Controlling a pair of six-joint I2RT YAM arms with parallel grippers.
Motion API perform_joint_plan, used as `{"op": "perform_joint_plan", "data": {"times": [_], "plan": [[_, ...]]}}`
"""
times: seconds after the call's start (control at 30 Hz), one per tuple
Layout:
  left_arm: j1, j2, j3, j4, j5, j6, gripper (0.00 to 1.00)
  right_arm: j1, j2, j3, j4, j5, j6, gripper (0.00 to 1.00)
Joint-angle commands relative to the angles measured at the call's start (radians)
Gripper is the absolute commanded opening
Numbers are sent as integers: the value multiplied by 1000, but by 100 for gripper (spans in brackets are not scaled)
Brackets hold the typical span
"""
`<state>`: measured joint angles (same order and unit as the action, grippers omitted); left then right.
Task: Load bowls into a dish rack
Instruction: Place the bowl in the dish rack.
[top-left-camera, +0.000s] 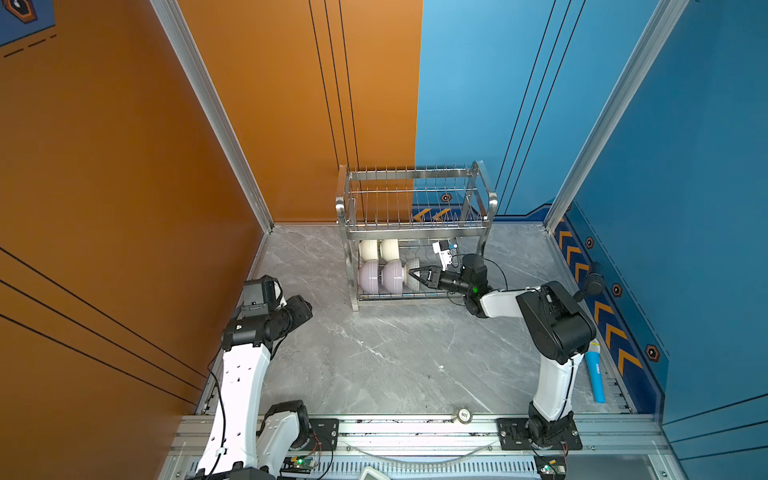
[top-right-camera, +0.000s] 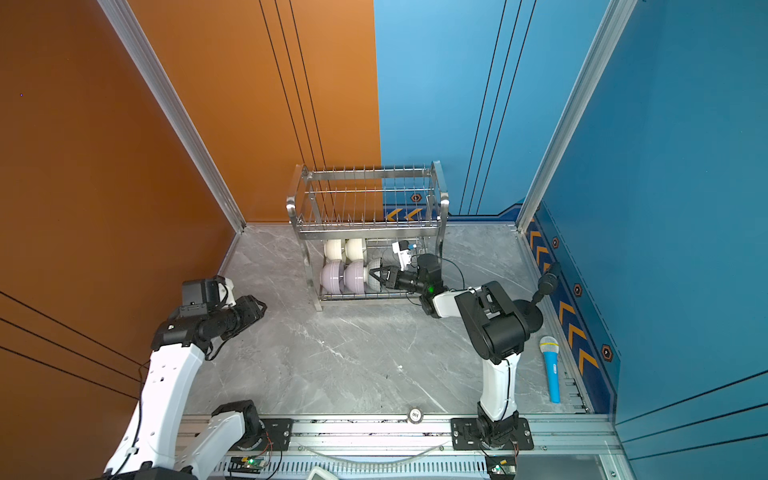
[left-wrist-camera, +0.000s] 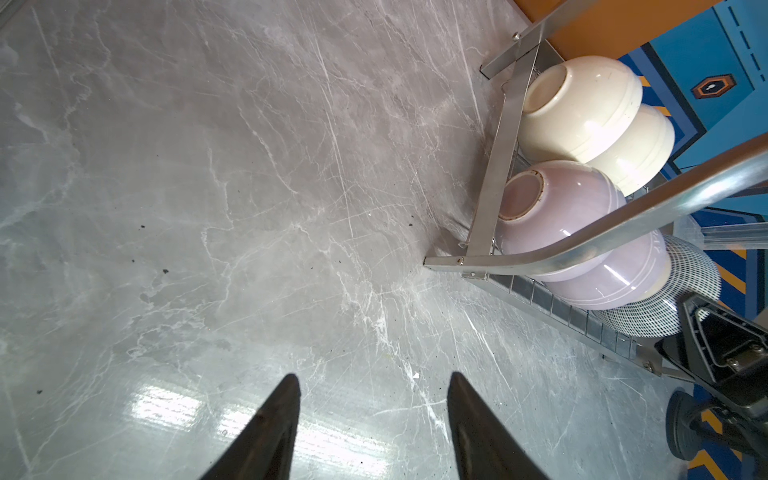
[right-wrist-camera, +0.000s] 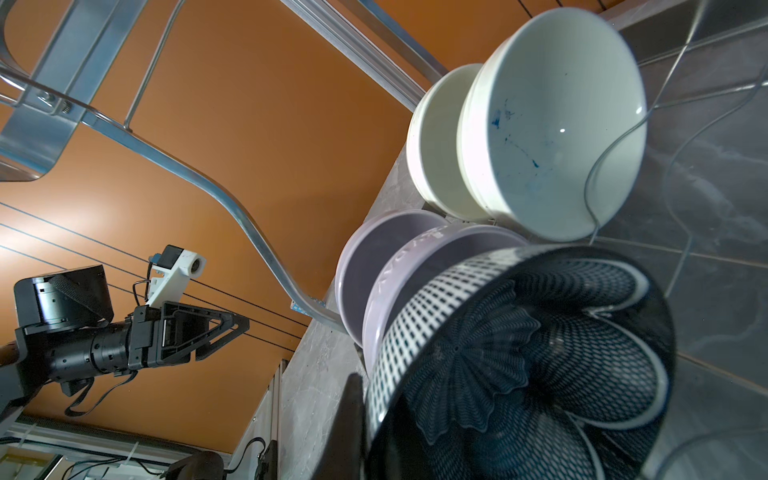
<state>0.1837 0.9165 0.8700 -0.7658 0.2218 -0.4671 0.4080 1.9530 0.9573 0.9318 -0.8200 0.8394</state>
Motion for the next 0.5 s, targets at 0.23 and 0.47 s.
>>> {"op": "perform_joint_plan", "data": {"times": [0.23, 0.47], "plan": [[13, -12, -8, 4, 26, 18, 58, 2, 14, 34, 79, -36, 18, 11], [15, -10, -3, 4, 29, 16, 58, -4, 6, 21, 39, -38, -9, 12]]}}
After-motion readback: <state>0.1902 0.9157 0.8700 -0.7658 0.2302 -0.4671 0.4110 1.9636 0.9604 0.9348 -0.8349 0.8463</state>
